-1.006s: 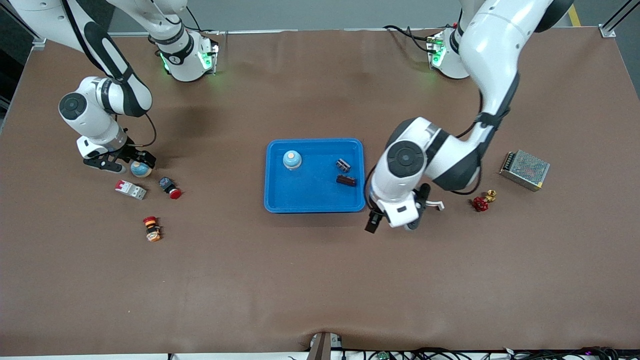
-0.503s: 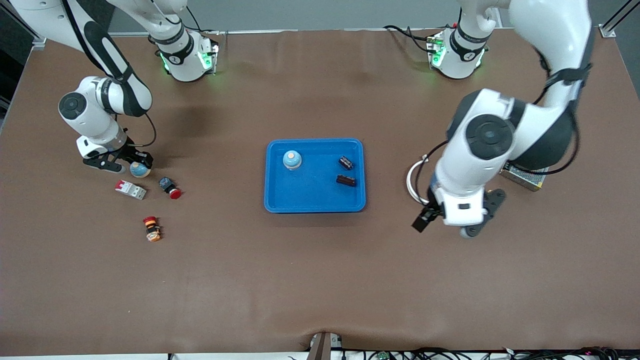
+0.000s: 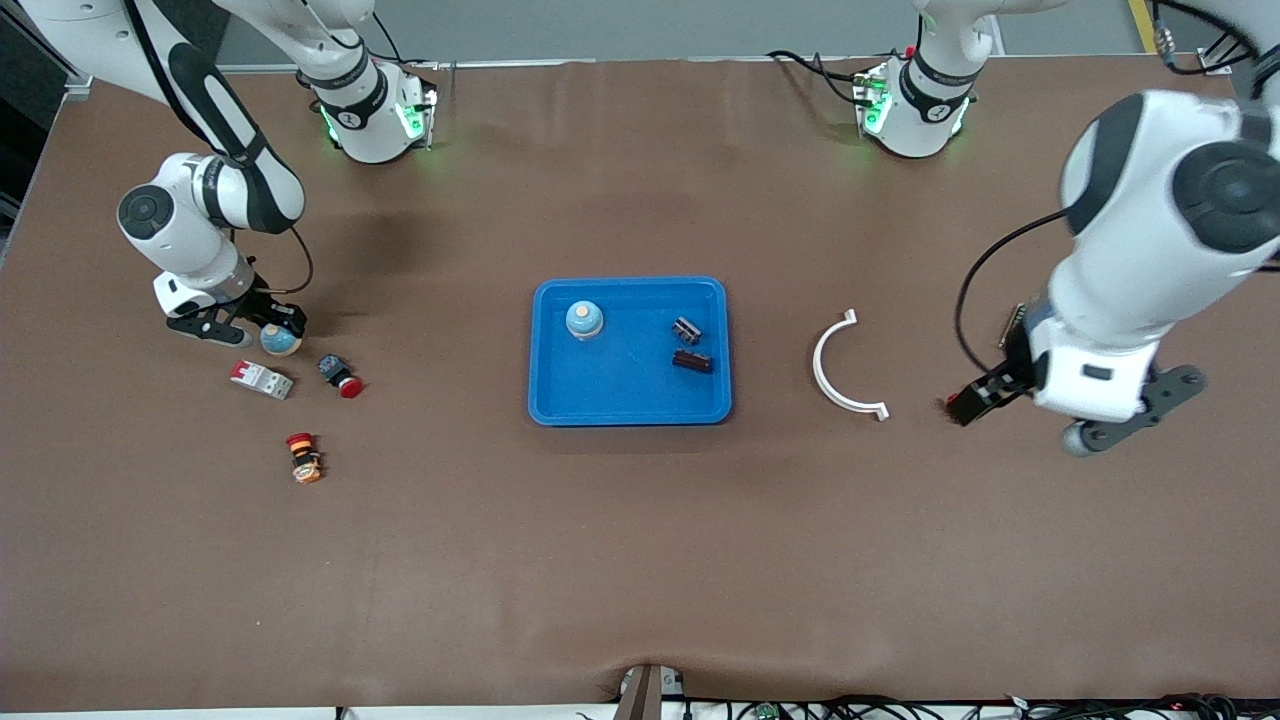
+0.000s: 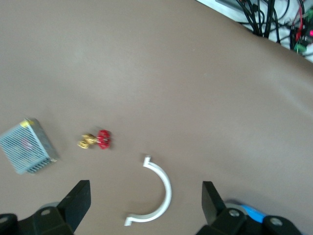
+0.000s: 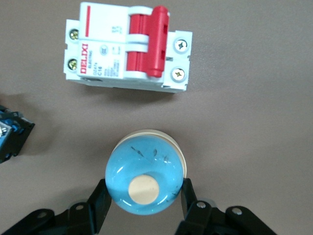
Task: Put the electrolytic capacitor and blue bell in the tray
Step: 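Carry the bell over the tray while the left gripper returns to rest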
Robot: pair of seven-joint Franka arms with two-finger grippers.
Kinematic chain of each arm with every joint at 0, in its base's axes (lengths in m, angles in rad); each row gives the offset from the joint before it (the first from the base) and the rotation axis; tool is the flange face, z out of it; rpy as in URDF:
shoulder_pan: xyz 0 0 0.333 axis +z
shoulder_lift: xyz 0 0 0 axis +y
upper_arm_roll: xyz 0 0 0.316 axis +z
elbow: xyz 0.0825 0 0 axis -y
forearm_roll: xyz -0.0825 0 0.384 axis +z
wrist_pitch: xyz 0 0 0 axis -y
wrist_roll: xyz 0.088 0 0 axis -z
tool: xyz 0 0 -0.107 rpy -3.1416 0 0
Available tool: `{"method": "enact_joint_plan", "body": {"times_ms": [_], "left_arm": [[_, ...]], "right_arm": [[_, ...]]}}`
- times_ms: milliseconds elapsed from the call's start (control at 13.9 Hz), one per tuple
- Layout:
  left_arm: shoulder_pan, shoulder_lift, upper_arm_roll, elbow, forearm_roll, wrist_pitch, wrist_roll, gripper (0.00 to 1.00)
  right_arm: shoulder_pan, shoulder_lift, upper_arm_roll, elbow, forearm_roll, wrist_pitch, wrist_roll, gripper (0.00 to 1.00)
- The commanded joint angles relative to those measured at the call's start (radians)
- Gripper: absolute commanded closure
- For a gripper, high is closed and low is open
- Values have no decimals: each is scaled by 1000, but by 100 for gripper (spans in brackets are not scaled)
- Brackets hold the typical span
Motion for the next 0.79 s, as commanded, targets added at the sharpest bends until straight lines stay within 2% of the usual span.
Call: {"method": "enact_joint_plan", "body": {"times_ms": [0, 287, 503, 718], "left_arm": [[52, -74, -10, -21, -37, -59, 162, 0], [71, -122, -5, -19, -47, -152, 253, 0], [71, -136, -4, -18, -43, -212, 314, 0], [71, -177, 3, -18, -48, -223, 455, 0]], "right_arm": [[5, -69, 20, -6, -18, -90, 9, 100], [40, -164, 23, 6, 3, -242, 15, 100], [112, -213, 22, 31, 109, -333, 15, 100], [182, -230, 22, 46, 219, -344, 20, 100]]}}
